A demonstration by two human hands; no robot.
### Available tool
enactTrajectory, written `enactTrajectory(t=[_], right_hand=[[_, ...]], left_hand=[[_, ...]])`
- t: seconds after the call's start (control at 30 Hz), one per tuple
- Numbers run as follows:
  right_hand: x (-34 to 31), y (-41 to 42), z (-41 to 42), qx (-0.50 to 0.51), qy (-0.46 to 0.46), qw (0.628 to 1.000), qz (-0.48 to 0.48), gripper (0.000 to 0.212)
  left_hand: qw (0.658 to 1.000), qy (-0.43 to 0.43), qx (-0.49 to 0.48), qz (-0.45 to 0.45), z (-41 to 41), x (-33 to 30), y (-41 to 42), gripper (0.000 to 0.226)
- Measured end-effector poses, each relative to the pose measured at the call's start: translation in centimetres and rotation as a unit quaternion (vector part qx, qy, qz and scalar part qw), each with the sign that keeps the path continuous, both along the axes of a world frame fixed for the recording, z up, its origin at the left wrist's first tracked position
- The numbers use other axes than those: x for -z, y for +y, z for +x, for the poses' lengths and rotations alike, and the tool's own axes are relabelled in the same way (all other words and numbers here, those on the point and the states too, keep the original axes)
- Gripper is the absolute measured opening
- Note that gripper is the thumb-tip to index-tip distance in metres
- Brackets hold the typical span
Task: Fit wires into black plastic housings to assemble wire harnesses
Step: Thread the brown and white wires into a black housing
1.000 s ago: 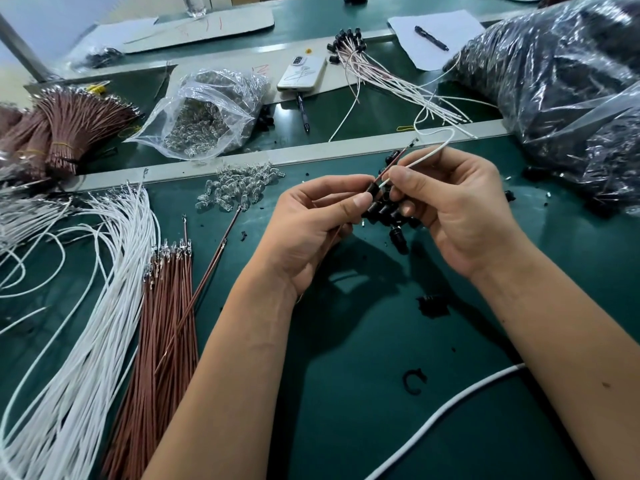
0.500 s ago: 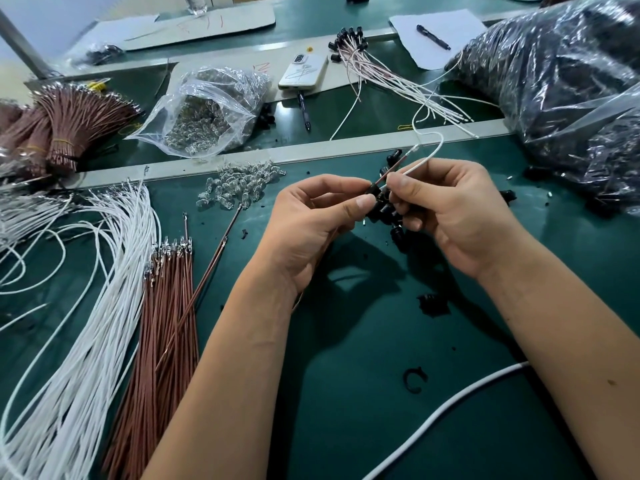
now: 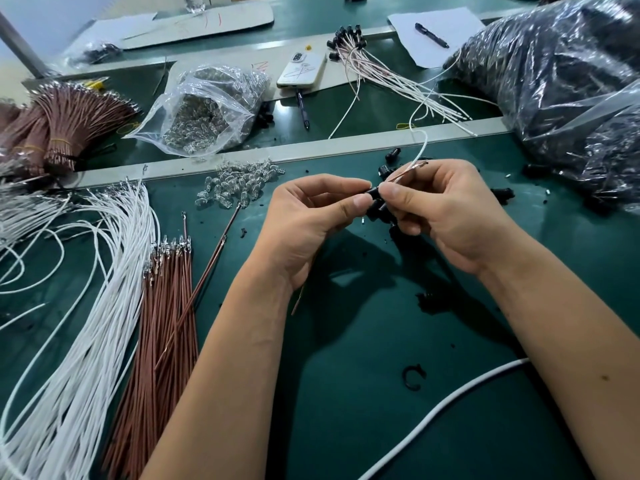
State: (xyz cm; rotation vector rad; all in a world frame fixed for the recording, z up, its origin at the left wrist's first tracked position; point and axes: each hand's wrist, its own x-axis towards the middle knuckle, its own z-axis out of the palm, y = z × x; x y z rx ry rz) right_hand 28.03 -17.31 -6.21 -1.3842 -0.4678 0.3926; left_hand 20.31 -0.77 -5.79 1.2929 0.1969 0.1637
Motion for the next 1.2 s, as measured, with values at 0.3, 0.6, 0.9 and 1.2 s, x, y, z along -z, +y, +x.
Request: enactTrajectory(t=[0.3,0.6,0.9,1.2], right_hand=[[0.37,0.40,-0.06,0.054,-0.046,0.997,0.005,0.013],[0.72,0.22,-0.17,0.056,-0.219,0.966,-0.124,0.029],[0.44,0.44,-0.19,0.069,-0.112,0.991,-0.010,0.026],[0.51,0.70,-0.51,0.089,-0.085,0.992,0.017,0.020]], left_hand=[[1.000,0.018,-0.018,0.010,0.04,-0.04,-0.10,0.020],[0.999,0.014,0.011,0.033,-0.12,-0.01,0.26,0.016],[0.997,0.013,0.054,0.054,-0.24,-0.27,0.20,0.028],[0.999,-0.003,0.044,0.002,-0.18,-0.33,0.35,0.030]])
